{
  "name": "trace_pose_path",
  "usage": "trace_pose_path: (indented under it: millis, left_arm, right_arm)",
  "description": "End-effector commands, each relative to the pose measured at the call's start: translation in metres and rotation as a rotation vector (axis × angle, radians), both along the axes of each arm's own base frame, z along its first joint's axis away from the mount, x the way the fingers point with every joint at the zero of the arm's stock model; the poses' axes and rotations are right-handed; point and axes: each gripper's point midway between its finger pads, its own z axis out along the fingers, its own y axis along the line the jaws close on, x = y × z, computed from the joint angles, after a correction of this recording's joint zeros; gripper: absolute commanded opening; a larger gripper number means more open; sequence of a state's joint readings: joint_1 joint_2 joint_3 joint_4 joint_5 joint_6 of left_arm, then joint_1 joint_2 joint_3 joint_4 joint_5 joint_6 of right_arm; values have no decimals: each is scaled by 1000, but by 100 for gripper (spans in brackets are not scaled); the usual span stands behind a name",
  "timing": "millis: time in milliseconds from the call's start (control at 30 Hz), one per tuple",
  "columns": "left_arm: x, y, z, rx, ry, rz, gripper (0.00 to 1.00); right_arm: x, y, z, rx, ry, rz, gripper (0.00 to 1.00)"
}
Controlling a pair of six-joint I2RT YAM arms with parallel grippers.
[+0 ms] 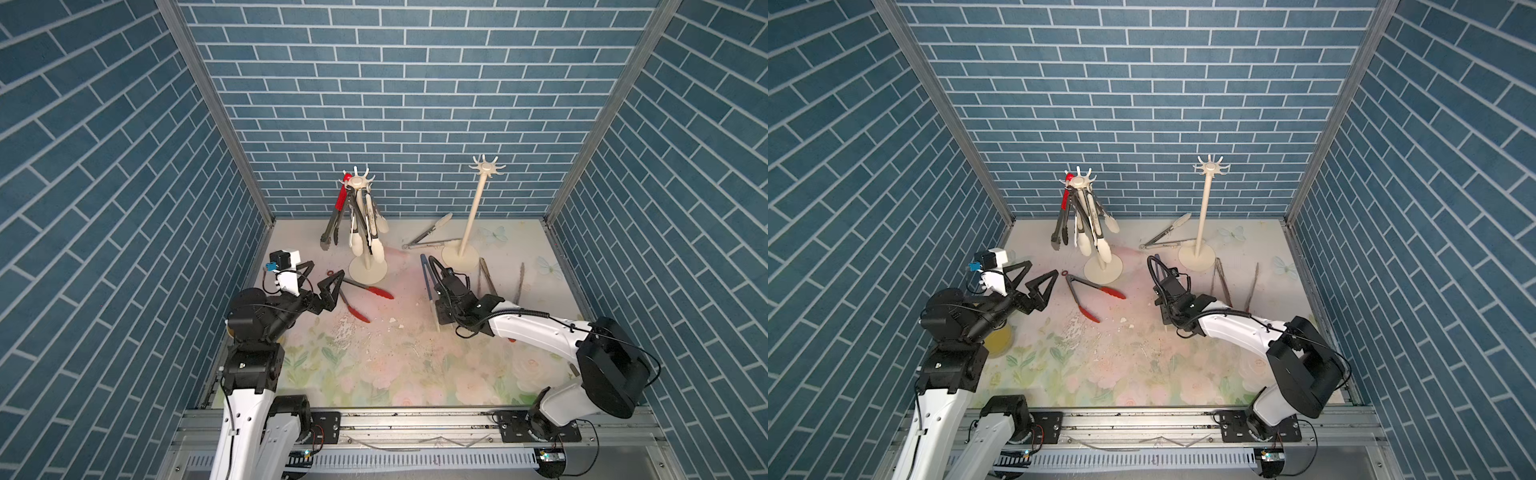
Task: Hang food tongs on kitchen utensil racks
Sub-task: Pick up the food tongs from the center of the board.
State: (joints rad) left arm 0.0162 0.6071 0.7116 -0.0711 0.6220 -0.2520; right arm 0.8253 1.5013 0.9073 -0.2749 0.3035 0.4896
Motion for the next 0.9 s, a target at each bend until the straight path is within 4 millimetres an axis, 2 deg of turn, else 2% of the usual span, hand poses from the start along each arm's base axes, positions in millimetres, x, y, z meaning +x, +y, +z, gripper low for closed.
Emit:
trace_pose_path:
  millis: [0, 367, 633, 867]
  left_arm:
    - [0, -1, -4, 5, 2, -7, 99]
    - [2, -1, -5, 5, 7, -7, 99]
    - [2, -1, -6, 6, 9, -7, 99]
    - [3, -2, -6, 5, 13, -8, 99]
  right_arm:
    - [10, 4, 25, 56, -80, 42, 0]
    - [27, 5, 68, 155, -187, 147, 0]
    - [40, 19, 112, 242, -286, 296, 0]
    - [51, 30, 142, 289, -343, 395, 0]
